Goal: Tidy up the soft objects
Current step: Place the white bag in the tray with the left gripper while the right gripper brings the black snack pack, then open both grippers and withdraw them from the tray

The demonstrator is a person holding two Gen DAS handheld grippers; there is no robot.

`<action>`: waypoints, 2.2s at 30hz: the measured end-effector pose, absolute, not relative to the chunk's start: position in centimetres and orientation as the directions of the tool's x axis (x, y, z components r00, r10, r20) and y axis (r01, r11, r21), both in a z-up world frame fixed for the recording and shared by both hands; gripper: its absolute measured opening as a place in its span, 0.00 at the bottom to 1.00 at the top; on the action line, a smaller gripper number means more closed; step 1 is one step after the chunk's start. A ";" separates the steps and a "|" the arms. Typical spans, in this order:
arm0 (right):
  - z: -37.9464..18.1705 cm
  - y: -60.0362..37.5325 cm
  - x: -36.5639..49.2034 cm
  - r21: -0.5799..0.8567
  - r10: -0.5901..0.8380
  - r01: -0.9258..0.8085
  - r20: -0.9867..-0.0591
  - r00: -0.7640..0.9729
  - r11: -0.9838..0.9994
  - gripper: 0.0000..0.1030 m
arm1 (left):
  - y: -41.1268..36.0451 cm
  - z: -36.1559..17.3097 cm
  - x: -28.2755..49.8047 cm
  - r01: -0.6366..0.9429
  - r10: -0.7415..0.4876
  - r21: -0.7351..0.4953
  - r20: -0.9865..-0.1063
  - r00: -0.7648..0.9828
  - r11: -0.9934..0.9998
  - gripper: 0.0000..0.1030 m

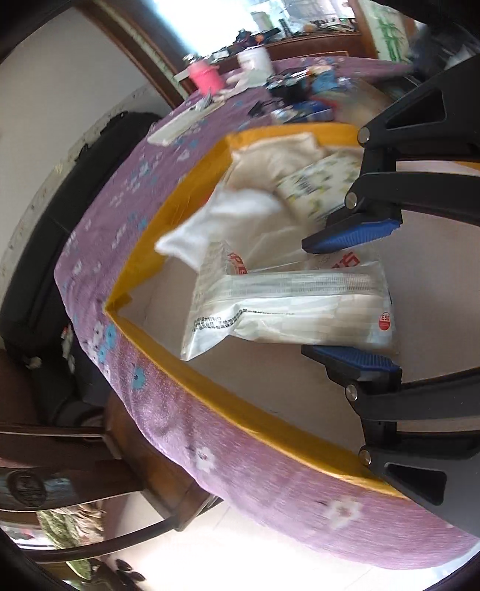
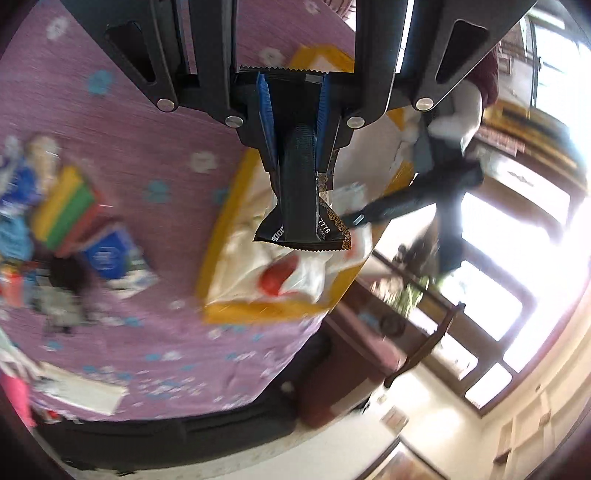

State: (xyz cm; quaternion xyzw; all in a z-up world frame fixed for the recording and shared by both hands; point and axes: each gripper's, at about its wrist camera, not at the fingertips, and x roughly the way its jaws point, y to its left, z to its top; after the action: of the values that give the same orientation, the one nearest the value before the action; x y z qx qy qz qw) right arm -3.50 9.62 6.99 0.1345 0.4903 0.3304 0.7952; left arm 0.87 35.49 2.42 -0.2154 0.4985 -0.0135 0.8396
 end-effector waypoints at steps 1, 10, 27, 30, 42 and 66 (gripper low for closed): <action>6.5 10.9 -3.2 0.533 0.654 -0.403 -0.702 0.282 0.744 0.22 | 35.5 2.5 1.4 -0.191 -0.224 -0.361 -0.834 0.504 0.913 0.47; 3.0 16.8 -0.5 0.445 0.576 -0.435 -0.783 0.234 0.783 0.22 | 36.4 3.4 1.0 -0.170 -0.297 -0.466 -0.763 0.574 0.868 0.53; 4.6 14.9 -0.9 0.447 0.586 -0.413 -0.743 0.323 0.794 0.60 | 37.5 8.9 -7.7 -0.165 -0.168 -0.433 -0.632 0.756 0.886 0.80; 6.2 11.5 -2.5 0.414 0.564 -0.400 -0.716 0.411 0.818 0.70 | 37.3 9.3 -9.6 -0.177 -0.146 -0.434 -0.614 0.776 0.883 0.80; 7.6 -0.1 -9.2 0.378 0.426 -0.225 -0.620 0.658 0.898 0.74 | 33.6 7.9 -19.4 -0.363 0.123 -0.309 -0.588 0.800 0.879 0.86; 6.7 -8.1 -16.0 0.339 0.374 -0.219 -0.506 0.777 0.915 0.85 | 26.6 8.7 -19.4 -0.377 0.176 -0.188 -0.645 0.744 0.907 0.86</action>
State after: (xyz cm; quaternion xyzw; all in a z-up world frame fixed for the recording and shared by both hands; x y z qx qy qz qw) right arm -15.96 -8.11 6.68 0.1319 0.2933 0.1590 0.9334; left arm -19.44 26.57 8.67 -0.1549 0.3247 0.1503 0.9209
